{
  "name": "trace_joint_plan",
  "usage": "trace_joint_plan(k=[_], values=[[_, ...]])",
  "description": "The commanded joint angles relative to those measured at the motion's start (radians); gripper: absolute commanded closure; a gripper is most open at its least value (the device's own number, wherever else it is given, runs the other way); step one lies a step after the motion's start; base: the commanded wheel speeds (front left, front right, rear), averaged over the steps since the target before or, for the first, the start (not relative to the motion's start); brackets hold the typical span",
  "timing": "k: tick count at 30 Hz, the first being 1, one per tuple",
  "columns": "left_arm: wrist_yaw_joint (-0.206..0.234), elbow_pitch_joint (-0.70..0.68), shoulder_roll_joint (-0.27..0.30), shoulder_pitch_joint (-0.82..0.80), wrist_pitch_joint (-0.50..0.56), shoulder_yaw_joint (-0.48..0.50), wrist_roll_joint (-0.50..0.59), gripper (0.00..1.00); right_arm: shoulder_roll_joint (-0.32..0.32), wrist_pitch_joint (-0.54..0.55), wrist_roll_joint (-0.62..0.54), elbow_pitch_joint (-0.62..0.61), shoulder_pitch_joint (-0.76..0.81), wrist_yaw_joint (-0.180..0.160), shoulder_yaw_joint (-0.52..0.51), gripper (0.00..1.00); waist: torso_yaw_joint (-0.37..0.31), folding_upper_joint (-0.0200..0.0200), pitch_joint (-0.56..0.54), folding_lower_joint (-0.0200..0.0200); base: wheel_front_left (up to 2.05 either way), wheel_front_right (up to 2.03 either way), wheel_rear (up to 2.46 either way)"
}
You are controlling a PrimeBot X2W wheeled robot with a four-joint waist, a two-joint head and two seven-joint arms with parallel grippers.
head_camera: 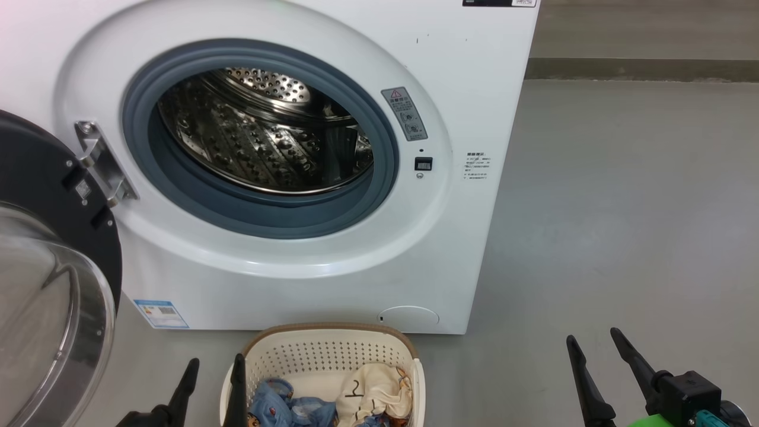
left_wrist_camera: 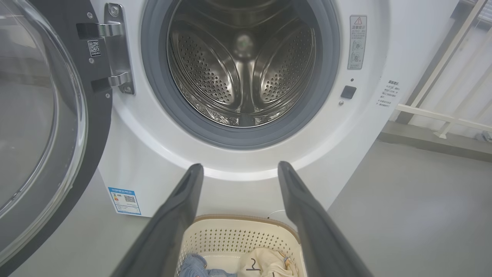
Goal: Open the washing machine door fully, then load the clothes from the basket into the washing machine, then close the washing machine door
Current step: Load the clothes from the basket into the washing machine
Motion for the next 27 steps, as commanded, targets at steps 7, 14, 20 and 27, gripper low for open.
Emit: trace_joint_plan(k=[7, 14, 20, 27], values=[[-0.004, -0.013, 0.008, -0.035, -0.013, 0.032, 0.013, 0.00, -0.009, -0.003, -0.002, -0.019, -0.022, 0.002, 0.023, 0.00, -0.001, -0.0001, -0.001, 0.0000, 0.00, 0.00, 0.00], [-0.007, -0.009, 0.006, -0.036, -0.013, 0.029, 0.015, 0.00, -0.009, -0.004, -0.002, -0.017, -0.023, 0.002, 0.023, 0.00, 0.001, -0.0001, 0.000, 0.0000, 0.00, 0.00, 0.00], [-0.008, -0.007, 0.006, -0.037, -0.013, 0.028, 0.015, 0.00, -0.009, -0.005, -0.003, -0.016, -0.023, 0.002, 0.024, 0.00, 0.002, -0.0001, -0.001, 0.0000, 0.00, 0.00, 0.00], [-0.010, -0.006, 0.004, -0.035, -0.013, 0.027, 0.014, 0.00, -0.009, -0.003, -0.005, -0.018, -0.022, 0.002, 0.025, 0.00, 0.002, -0.0001, -0.001, 0.0000, 0.00, 0.00, 0.00]])
